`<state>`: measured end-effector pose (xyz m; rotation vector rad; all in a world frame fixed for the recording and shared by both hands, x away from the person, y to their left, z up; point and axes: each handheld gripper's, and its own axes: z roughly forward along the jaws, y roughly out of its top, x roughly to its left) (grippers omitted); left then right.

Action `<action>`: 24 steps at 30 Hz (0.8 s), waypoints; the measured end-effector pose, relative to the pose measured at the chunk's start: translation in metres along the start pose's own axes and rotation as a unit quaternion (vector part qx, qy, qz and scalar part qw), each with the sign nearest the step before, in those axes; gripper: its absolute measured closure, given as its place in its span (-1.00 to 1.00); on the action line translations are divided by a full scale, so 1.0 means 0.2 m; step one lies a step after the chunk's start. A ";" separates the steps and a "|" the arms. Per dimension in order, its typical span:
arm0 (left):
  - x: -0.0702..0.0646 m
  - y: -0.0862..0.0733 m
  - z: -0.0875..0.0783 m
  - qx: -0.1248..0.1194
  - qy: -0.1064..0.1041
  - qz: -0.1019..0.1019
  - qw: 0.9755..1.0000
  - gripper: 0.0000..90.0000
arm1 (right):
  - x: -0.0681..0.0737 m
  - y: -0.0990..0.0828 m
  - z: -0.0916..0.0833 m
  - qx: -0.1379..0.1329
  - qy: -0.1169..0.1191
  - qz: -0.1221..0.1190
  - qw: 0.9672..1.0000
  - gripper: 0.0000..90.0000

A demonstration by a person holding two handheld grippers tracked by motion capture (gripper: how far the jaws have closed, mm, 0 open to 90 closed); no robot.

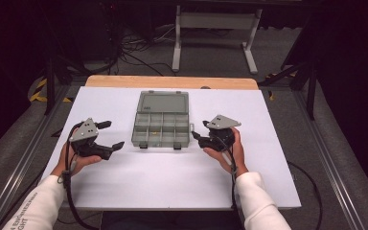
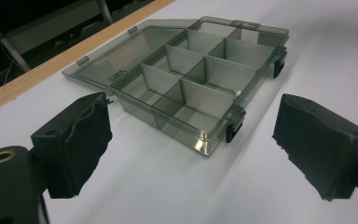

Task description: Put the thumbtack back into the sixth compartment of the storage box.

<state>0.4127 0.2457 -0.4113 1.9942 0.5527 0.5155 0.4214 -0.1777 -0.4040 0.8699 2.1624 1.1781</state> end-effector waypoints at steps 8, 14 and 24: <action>0.03 0.02 0.04 0.006 0.006 0.001 1.000 -0.74 | -0.03 -0.02 0.01 0.010 -0.024 0.015 1.000 -0.48; 0.04 0.01 0.05 0.009 0.006 -0.004 1.000 -0.74 | -0.03 -0.02 0.01 0.007 -0.025 0.015 1.000 -0.49; 0.05 -0.01 0.06 0.017 0.005 -0.009 1.000 -0.74 | -0.03 -0.02 0.02 0.007 -0.023 0.012 1.000 -0.48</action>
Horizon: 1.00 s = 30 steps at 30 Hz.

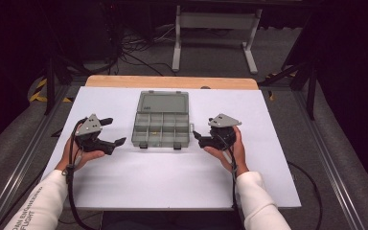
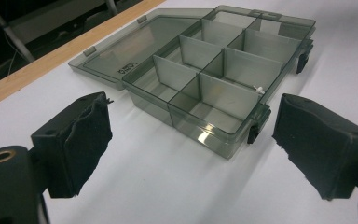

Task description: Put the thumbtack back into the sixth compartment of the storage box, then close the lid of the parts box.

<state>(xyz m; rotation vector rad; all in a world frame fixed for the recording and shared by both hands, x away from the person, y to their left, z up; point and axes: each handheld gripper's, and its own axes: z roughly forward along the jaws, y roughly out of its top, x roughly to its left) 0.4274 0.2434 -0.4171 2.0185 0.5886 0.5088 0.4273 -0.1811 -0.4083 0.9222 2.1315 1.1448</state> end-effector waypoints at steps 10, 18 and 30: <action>0.02 -0.01 0.01 0.006 0.009 -0.003 1.000 -0.71 | -0.01 -0.01 0.01 0.005 -0.006 0.003 1.000 -0.42; 0.09 0.00 0.05 0.020 0.028 -0.009 0.999 -0.57 | -0.06 -0.02 0.06 0.021 -0.015 0.006 1.000 -0.29; 0.21 0.06 0.23 0.063 0.037 -0.028 0.997 0.02 | -0.20 0.02 0.16 0.050 0.000 0.036 0.998 0.20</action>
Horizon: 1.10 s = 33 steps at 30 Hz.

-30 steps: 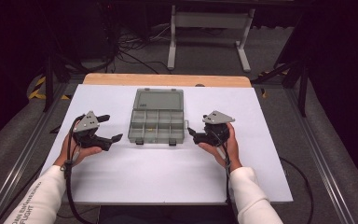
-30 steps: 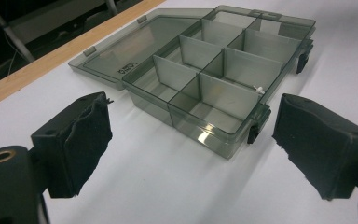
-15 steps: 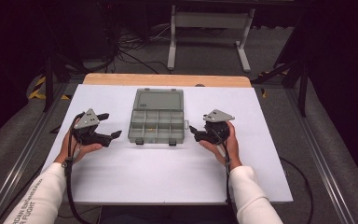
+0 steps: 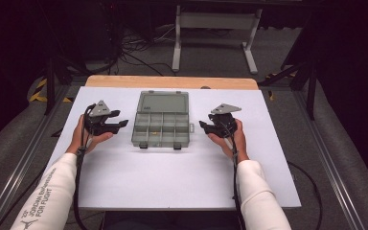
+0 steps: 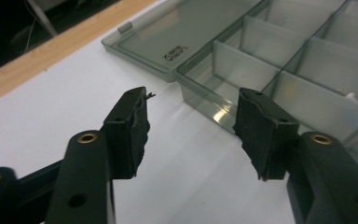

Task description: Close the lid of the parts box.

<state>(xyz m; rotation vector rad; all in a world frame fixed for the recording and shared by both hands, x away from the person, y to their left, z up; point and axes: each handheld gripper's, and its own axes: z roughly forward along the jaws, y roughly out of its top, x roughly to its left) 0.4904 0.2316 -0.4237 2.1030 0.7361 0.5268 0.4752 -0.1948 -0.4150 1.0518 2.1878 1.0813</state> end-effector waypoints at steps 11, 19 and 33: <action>0.05 0.08 0.11 0.038 0.003 -0.007 0.999 0.76 | -0.06 0.05 0.10 0.037 0.010 -0.007 0.999 0.94; 0.07 0.11 0.17 0.063 0.011 -0.009 0.998 0.99 | -0.07 0.04 0.15 0.062 -0.003 -0.020 0.998 1.00; 0.08 0.14 0.30 0.099 0.009 -0.012 0.995 0.99 | -0.11 0.09 0.23 0.088 -0.005 -0.023 0.996 1.00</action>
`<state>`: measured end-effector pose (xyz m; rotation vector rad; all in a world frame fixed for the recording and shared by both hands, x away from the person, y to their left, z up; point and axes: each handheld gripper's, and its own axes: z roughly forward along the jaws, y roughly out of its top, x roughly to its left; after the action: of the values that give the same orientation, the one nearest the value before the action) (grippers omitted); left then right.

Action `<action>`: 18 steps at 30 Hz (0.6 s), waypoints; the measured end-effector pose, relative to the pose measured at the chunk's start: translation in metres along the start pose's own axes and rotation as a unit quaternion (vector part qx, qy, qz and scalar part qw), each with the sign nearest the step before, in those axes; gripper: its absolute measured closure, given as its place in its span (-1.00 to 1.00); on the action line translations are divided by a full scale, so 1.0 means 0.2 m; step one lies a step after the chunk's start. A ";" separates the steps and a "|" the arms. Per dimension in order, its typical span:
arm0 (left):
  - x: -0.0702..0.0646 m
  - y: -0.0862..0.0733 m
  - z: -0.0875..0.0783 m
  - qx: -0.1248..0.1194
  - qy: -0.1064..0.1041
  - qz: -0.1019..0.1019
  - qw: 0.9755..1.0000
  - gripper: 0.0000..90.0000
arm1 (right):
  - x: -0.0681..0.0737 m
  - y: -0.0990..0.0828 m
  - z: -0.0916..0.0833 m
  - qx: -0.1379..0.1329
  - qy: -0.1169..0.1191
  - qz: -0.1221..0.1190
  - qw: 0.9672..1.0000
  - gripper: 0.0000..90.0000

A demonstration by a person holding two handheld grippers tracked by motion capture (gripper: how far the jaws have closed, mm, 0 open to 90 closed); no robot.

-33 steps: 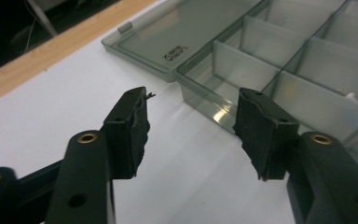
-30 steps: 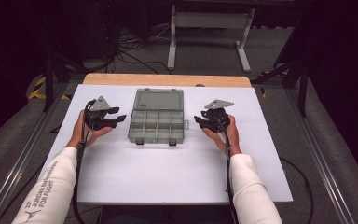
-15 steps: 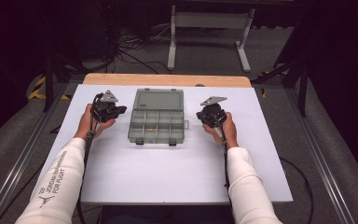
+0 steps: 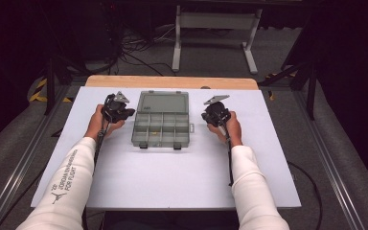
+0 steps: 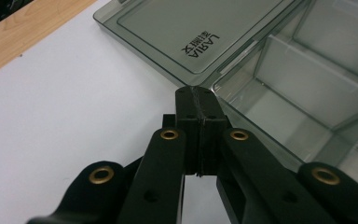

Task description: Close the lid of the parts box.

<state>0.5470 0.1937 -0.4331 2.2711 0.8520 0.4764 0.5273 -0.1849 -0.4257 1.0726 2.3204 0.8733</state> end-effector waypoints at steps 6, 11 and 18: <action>0.01 0.00 0.04 0.013 0.005 -0.004 1.000 0.99 | 0.01 0.03 0.06 0.011 0.005 -0.008 1.000 1.00; 0.03 -0.02 0.07 0.015 0.007 -0.010 1.000 0.99 | 0.03 0.06 0.11 0.019 0.009 -0.016 1.000 1.00; 0.04 -0.04 0.12 0.020 0.000 -0.016 1.000 0.99 | 0.06 0.10 0.19 0.035 0.009 -0.029 0.999 1.00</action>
<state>0.5629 0.1934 -0.4550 2.2901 0.9051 0.4486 0.5540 -0.1524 -0.4406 1.0233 2.4008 0.7886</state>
